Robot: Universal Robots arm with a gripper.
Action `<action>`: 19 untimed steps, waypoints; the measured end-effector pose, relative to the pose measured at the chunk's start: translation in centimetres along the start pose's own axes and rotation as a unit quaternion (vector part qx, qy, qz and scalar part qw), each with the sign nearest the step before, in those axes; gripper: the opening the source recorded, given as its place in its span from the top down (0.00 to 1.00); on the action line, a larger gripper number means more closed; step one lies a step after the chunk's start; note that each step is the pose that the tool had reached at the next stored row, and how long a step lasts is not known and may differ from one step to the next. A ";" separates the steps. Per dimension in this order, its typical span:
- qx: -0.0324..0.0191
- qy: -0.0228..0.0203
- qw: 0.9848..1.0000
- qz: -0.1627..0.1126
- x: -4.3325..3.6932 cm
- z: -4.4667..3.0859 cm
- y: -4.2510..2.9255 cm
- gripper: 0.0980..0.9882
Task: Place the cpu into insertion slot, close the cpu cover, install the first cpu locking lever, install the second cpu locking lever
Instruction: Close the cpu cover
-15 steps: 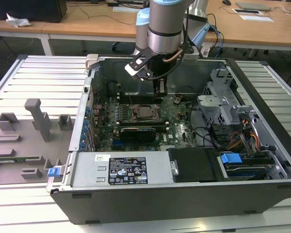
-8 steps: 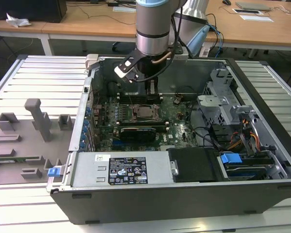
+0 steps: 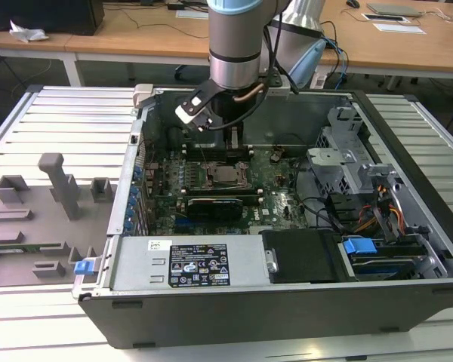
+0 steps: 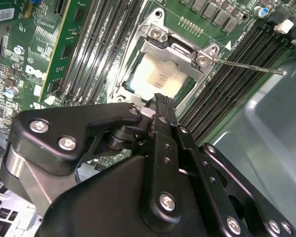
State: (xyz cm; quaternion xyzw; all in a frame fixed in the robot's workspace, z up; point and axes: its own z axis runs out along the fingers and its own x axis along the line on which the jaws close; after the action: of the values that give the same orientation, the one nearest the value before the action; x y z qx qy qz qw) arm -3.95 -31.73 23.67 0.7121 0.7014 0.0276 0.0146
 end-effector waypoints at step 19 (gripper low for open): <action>0.005 0.012 0.966 -0.258 0.00 0.05 0.00 0.99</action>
State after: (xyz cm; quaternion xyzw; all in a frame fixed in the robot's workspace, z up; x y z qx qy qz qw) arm -3.95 -31.74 23.62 0.5067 0.8616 0.0282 0.0092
